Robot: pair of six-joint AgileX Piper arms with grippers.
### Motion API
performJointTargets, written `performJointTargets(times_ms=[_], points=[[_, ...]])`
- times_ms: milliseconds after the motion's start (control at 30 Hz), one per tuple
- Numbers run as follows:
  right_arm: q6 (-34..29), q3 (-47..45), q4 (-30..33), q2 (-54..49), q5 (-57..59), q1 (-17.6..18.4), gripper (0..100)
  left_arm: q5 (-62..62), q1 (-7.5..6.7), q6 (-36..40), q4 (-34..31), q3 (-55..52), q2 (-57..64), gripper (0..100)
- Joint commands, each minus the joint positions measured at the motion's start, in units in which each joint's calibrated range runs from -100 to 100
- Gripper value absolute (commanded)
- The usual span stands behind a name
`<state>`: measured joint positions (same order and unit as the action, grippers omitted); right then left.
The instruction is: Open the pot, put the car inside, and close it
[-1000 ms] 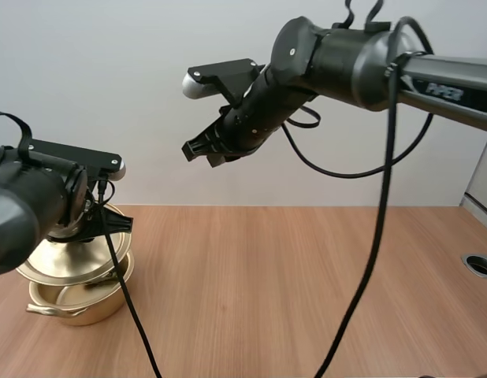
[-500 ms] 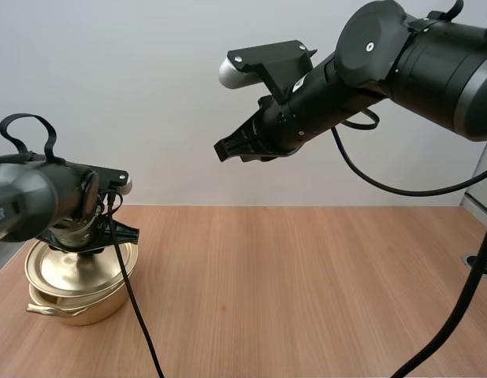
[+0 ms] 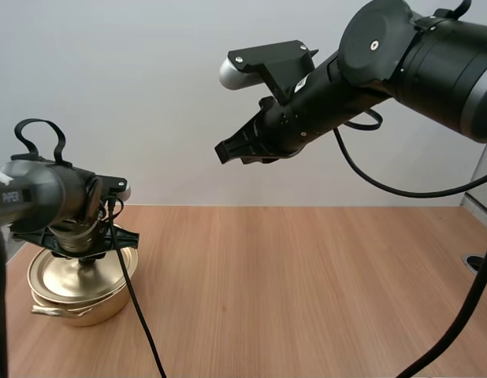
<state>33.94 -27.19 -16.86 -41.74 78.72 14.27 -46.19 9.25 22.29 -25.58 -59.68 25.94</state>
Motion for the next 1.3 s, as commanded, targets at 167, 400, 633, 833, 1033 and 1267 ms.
performJointTargets(times_ms=[167,400,633,833,1033,1267], points=[[0.0,-0.1,0.0,0.1,0.1,0.0,0,3.8,2.93,-0.5,0.0,0.0,-1.3,0],[0.0,-0.1,0.0,0.1,-0.1,0.0,0,4.4,2.92,-4.1,2.5,0.0,-2.3,0],[0.0,-0.1,0.0,0.1,-0.1,0.0,0,4.9,2.92,-5.4,5.0,0.0,-2.3,0],[0.0,-0.1,0.0,0.1,-0.1,0.0,0,4.3,2.92,-10.8,10.3,0.0,-2.3,0],[0.0,-0.1,0.0,0.1,-0.2,0.0,0,3.1,2.92,-10.9,12.5,0.0,-2.2,0],[0.0,-0.1,0.0,0.1,-0.8,0.0,0,1.9,2.92,-10.9,12.7,1.3,-0.4,0]])
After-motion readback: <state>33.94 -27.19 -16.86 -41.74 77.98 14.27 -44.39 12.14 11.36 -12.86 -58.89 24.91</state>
